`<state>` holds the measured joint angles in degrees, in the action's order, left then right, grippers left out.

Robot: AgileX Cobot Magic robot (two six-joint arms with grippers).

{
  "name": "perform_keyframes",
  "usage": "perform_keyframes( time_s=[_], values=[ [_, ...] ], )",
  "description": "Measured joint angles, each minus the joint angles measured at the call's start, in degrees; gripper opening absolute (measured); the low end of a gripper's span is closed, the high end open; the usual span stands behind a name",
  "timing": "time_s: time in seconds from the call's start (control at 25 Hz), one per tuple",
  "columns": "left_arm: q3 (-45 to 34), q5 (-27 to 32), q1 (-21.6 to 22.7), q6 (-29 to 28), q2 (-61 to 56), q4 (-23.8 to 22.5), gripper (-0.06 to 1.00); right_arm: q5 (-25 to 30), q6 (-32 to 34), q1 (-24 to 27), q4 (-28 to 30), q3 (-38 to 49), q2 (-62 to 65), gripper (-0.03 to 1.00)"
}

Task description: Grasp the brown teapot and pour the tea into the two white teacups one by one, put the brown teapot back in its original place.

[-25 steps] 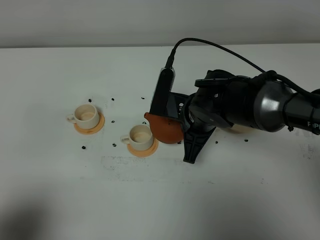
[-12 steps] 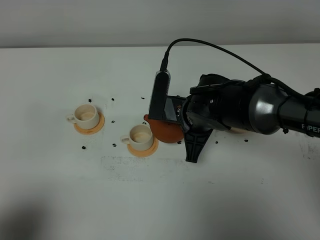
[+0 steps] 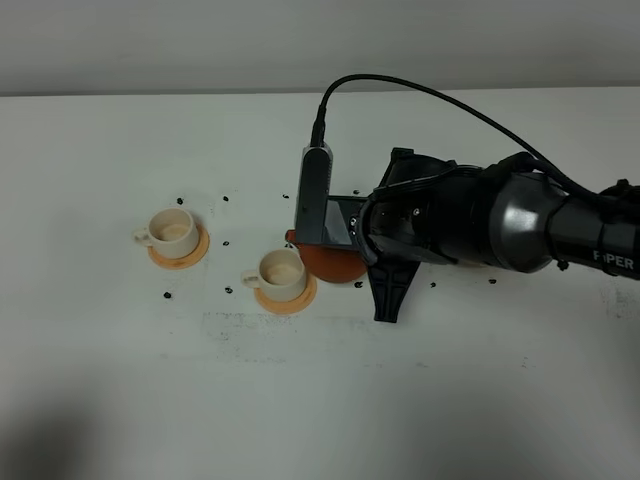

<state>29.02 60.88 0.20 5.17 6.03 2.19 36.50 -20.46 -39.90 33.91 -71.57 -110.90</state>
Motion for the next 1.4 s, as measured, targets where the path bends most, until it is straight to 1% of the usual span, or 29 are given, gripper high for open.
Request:
perform_keyframes(
  time_s=[0.28,0.52,1.04,1.4],
  values=[
    [0.0,0.0,0.0,0.1,0.0,0.0,0.46,-0.2,0.1,-0.1,2.4,0.0,-0.5,0.12],
    [0.0,0.0,0.0,0.1,0.0,0.0,0.46,-0.2,0.1,-0.6,7.0,0.0,-0.5,0.12],
    [0.0,0.0,0.0,0.1,0.0,0.0,0.46,-0.2,0.0,-0.8,13.5,0.0,-0.5,0.12],
    [0.0,0.0,0.0,0.1,0.0,0.0,0.46,-0.5,0.0,-0.9,15.5,0.0,-1.7,0.12]
  ],
)
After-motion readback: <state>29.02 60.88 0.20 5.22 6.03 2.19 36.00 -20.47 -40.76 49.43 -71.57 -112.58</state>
